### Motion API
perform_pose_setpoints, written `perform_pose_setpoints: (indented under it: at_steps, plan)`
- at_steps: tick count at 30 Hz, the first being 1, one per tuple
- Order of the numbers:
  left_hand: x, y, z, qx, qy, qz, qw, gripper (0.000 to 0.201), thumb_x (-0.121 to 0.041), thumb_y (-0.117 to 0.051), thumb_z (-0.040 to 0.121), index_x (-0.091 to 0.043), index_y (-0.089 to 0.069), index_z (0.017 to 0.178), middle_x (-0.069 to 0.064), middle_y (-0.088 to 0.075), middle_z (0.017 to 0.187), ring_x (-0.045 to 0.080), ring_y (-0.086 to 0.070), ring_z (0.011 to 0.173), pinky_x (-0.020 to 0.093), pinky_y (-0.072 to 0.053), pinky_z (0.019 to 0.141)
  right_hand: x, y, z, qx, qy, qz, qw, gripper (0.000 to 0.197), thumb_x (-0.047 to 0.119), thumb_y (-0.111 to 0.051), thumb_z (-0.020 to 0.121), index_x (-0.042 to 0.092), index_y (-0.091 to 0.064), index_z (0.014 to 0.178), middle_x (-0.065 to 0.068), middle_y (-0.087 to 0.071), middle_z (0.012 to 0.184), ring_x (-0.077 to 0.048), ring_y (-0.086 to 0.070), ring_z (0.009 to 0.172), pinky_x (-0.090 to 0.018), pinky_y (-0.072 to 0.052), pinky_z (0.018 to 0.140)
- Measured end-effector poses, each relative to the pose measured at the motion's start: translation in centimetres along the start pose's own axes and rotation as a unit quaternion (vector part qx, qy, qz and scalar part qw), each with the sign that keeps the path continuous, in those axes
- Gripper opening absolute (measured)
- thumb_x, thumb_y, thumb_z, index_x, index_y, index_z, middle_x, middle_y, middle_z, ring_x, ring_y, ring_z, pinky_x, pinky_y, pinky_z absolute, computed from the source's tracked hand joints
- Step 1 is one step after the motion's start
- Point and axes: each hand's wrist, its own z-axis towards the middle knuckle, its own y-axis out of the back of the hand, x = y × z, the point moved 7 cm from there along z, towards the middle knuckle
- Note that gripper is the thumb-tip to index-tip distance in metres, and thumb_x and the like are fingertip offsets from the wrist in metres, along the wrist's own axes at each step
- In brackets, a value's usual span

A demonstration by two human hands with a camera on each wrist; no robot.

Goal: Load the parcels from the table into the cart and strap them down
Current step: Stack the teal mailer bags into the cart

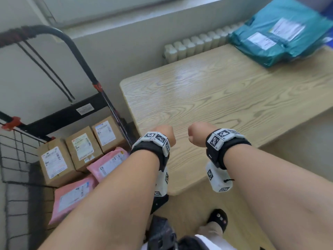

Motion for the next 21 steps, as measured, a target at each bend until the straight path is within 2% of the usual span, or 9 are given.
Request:
perform_pose_setpoints:
  at_steps: [2, 4, 8, 12, 16, 19, 21]
  plan:
    - [-3.2, -0.3, 1.2, 0.005, 0.000, 0.000, 1.000, 0.021, -0.016, -0.053, 0.089, -0.013, -0.069, 0.103, 0.003, -0.070, 0.098, 0.023, -0.062, 0.084, 0.030, -0.048, 0.068, -3.8, -0.2, -0.5, 0.001, -0.013, 0.008, 1.000, 0.027, 0.026, -0.050, 0.095, 0.013, -0.064, 0.113, -0.008, -0.066, 0.110, -0.028, -0.062, 0.101, -0.032, -0.049, 0.079]
    - [-6.8, -0.6, 2.2, 0.012, -0.006, 0.001, 1.000, 0.023, -0.018, -0.054, 0.090, -0.013, -0.068, 0.108, 0.004, -0.070, 0.106, 0.022, -0.061, 0.088, 0.030, -0.048, 0.072, -7.8, -0.5, -1.0, 0.006, -0.030, 0.016, 0.999, 0.025, 0.025, -0.050, 0.093, 0.015, -0.065, 0.111, -0.007, -0.067, 0.107, -0.028, -0.063, 0.097, -0.034, -0.053, 0.081]
    - [-13.4, 0.0, 3.9, 0.004, 0.001, -0.006, 1.000, 0.023, -0.018, -0.053, 0.088, -0.016, -0.067, 0.106, 0.004, -0.069, 0.101, 0.025, -0.064, 0.089, 0.032, -0.051, 0.075, -14.7, -0.1, -1.6, 0.008, -0.042, 0.015, 0.999, 0.026, 0.027, -0.049, 0.095, 0.016, -0.064, 0.114, -0.006, -0.066, 0.111, -0.026, -0.062, 0.102, -0.032, -0.050, 0.082]
    - [-19.1, 1.3, 5.4, -0.012, 0.003, -0.010, 1.000, 0.024, -0.018, -0.051, 0.088, -0.018, -0.067, 0.107, 0.004, -0.069, 0.103, 0.025, -0.064, 0.093, 0.032, -0.052, 0.077, -20.3, 0.9, -2.2, -0.009, -0.049, 0.016, 0.999, 0.027, 0.030, -0.047, 0.098, 0.015, -0.063, 0.113, -0.006, -0.065, 0.110, -0.026, -0.061, 0.101, -0.031, -0.045, 0.075]
    - [-23.3, 2.1, 6.3, -0.023, 0.010, -0.011, 1.000, 0.025, -0.022, -0.050, 0.089, -0.020, -0.066, 0.108, 0.002, -0.069, 0.103, 0.024, -0.064, 0.092, 0.034, -0.054, 0.081, -25.0, 1.8, -2.8, -0.024, -0.052, 0.025, 0.998, 0.031, 0.036, -0.045, 0.098, 0.015, -0.061, 0.116, -0.006, -0.064, 0.113, -0.027, -0.060, 0.104, -0.034, -0.047, 0.080]
    - [-26.1, 3.2, 6.8, -0.028, -0.003, -0.003, 1.000, 0.023, -0.026, -0.052, 0.092, -0.016, -0.066, 0.106, 0.004, -0.069, 0.102, 0.025, -0.064, 0.092, 0.033, -0.053, 0.078, -27.9, 2.0, -3.2, -0.024, -0.066, 0.040, 0.997, 0.032, 0.038, -0.047, 0.097, 0.016, -0.061, 0.117, -0.005, -0.063, 0.114, -0.026, -0.060, 0.106, -0.037, -0.050, 0.086]
    - [-27.7, 4.1, 7.6, -0.037, -0.010, 0.001, 0.999, 0.021, -0.020, -0.052, 0.091, -0.014, -0.066, 0.106, 0.003, -0.068, 0.101, 0.023, -0.064, 0.088, 0.031, -0.051, 0.070, -29.5, 2.1, -3.3, -0.023, -0.076, 0.046, 0.996, 0.031, 0.038, -0.048, 0.097, 0.017, -0.062, 0.115, -0.004, -0.064, 0.114, -0.025, -0.060, 0.106, -0.036, -0.050, 0.086]
